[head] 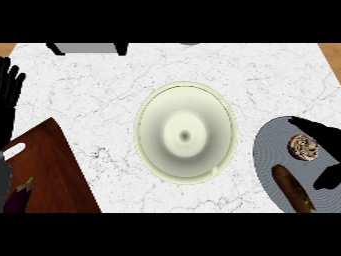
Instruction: Pick the cupcake from the placemat and place it in the bowl
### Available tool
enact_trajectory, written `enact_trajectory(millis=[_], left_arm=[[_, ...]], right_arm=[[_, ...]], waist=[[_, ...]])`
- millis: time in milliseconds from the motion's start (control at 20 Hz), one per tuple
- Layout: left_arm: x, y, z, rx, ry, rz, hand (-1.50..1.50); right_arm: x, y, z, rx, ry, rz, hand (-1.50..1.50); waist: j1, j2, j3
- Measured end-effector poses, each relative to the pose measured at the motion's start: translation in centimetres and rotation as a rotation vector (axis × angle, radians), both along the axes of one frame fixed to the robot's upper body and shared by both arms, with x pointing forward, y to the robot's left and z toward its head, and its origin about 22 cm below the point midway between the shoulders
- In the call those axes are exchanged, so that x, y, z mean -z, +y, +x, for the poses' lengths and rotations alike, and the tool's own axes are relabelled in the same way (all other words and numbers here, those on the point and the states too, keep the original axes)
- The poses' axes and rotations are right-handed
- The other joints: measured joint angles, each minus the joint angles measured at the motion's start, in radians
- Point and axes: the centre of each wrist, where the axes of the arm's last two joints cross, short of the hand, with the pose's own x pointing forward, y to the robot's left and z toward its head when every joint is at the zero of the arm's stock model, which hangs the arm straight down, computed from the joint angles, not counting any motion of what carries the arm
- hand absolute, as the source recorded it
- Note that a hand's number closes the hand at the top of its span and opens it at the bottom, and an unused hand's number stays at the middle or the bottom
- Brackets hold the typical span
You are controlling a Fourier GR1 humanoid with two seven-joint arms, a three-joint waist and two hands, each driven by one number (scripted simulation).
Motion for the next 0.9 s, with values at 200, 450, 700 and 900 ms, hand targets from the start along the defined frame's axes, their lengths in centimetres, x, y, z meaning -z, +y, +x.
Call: enact_trajectory(millis=[200, 450, 700, 900], left_arm=[[-0.2, 0.2, 0.2, 0.000, 0.001, -0.004, 0.00], [-0.1, -0.1, 0.3, 0.002, -0.001, -0.003, 0.00], [0.1, -0.7, 0.4, 0.001, -0.002, 0.006, 0.00], [-0.2, -0.4, 0.0, 0.000, -0.002, -0.001, 0.00]], right_arm=[[1.3, 0.1, 0.0, 0.028, 0.023, -0.011, -1.50], [2.5, -1.2, 0.2, 0.033, 0.023, -0.032, 1.50], [3.0, -1.1, 0.5, -0.003, -0.060, -0.009, 1.50], [3.0, -1.4, 0.8, -0.023, -0.091, -0.013, 1.50]], waist=[[0.000, 0.000, 0.000], [0.000, -0.001, -0.002], [-0.001, -0.002, -0.006], [-0.002, -0.001, -0.003]])
